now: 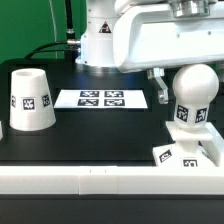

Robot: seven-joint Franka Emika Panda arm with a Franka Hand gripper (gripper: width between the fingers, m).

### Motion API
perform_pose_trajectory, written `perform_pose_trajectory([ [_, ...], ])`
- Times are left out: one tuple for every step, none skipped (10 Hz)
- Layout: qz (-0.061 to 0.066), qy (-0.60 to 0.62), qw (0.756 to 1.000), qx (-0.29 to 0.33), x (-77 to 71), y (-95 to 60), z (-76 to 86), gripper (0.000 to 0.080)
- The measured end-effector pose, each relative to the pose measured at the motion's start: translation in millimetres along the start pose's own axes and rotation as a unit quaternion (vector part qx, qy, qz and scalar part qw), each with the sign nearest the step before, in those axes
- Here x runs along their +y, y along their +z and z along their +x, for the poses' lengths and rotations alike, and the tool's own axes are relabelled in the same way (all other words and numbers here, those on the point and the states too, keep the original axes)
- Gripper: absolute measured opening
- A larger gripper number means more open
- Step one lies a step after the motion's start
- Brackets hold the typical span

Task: Assemble lamp

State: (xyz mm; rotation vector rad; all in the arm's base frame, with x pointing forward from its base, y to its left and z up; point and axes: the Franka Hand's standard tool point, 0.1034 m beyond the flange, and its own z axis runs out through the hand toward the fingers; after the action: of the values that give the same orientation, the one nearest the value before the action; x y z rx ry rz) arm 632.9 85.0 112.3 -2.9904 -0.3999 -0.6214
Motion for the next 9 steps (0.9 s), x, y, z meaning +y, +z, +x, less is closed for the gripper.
perform_pose_trajectory([
  [0.001,-0.001,1.000,-0.001,-1.2,-2.4,1.3,0.0690],
  [0.002,-0.001,1.000,-0.002,-3.0,-8.1,3.9,0.0698],
  [0.003,-0.003,1.000,-0.003,-5.3,-15.1,6.9,0.0698],
  [0.004,-0.004,1.000,-0.007,-5.5,-22.4,9.3,0.0698],
  [0.005,-0.005,1.000,-0.009,-4.6,-30.6,12.8,0.0698],
  [0.004,-0.004,1.000,-0.009,-2.8,-35.3,15.1,0.0698],
  [0.003,-0.003,1.000,-0.008,-0.9,-39.0,17.5,0.0698],
  [0.004,-0.003,1.000,-0.010,-1.9,-36.6,15.8,0.0698],
  [0.009,-0.003,1.000,-0.027,-4.2,-35.3,12.3,0.0698],
])
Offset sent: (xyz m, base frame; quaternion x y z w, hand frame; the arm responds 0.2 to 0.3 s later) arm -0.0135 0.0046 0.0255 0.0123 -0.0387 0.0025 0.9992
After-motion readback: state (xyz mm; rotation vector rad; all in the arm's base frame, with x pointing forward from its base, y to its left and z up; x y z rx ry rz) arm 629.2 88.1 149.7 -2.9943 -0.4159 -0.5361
